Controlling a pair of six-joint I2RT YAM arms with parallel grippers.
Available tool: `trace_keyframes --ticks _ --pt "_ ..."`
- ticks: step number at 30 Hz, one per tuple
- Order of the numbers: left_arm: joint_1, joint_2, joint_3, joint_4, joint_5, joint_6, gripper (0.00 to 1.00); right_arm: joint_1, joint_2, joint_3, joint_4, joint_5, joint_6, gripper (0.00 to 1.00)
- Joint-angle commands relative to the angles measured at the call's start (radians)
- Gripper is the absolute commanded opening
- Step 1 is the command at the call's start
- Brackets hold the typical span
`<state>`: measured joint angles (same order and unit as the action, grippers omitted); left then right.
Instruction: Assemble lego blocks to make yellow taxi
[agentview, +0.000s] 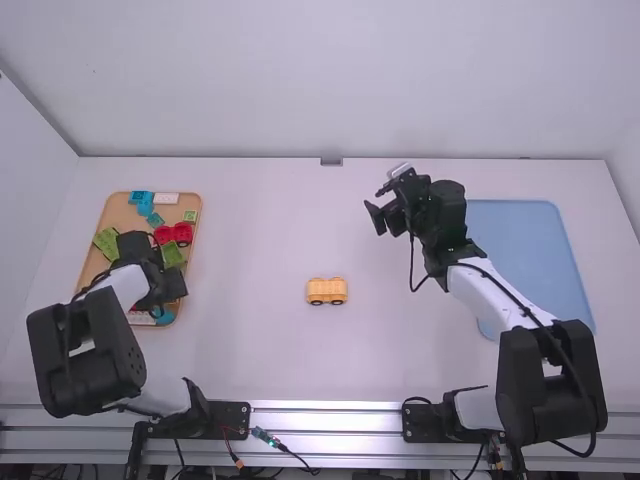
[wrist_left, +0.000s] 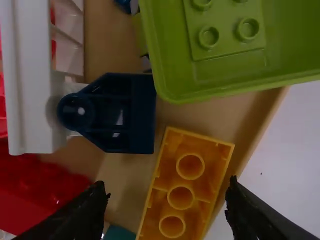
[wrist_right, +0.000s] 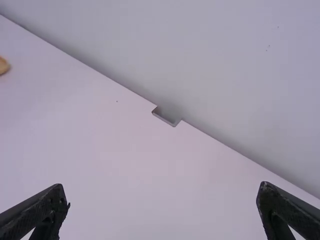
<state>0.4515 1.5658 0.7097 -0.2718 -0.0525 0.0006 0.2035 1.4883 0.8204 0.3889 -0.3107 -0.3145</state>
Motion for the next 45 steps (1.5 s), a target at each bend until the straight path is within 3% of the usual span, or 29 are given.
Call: trace_keyframes --ticks 1,15,20,38,42,45 --pt "0.005 -0.018 -0.008 -0.008 0.007 0.014 0.62 0.0 -0.018 0.033 0.0 -0.003 0.004 1.0" --pt "0.012 -0.018 -0.047 0.052 -0.053 -0.035 0.53 -0.001 -0.018 0.033 0.0 -0.002 0.004 1.0" --pt "0.014 -0.006 -0.048 0.073 0.03 0.0 0.49 -0.001 -0.018 0.033 0.0 -0.003 0.003 1.0" --pt "0.008 0.021 -0.06 0.103 -0.016 -0.012 0.49 0.0 -0.018 0.033 0.005 -0.003 0.004 1.0" --pt "0.01 0.021 -0.042 0.068 -0.016 -0.012 0.39 0.0 -0.018 0.033 0.015 -0.003 0.004 1.0" --pt "0.014 0.021 -0.033 0.053 -0.007 -0.012 0.38 0.003 -0.018 0.033 0.015 -0.003 0.004 1.0"
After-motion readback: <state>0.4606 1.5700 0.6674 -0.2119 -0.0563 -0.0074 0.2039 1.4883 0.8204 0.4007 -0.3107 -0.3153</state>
